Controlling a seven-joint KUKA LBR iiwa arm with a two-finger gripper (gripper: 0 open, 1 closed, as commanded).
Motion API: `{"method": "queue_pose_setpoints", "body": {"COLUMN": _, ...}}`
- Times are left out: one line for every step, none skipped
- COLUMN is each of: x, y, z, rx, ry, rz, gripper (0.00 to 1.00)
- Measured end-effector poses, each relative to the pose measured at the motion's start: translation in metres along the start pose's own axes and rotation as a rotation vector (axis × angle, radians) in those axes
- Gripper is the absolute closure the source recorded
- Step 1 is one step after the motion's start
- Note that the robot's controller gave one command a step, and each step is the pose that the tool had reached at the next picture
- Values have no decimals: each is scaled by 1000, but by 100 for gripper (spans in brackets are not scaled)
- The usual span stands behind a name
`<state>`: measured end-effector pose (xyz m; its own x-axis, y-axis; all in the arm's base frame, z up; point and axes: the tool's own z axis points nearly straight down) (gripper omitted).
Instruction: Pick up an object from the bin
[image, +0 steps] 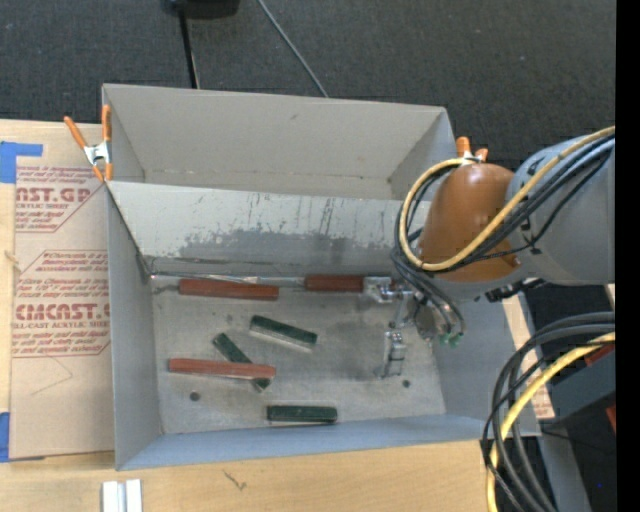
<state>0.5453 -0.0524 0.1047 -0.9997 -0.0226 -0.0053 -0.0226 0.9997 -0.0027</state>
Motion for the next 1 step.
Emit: {"method": "queue_pose_setpoints", "body": {"x": 15, "y": 35, "z": 16, "rx": -6, "ry": 7, "rz": -21, "gripper": 0}}
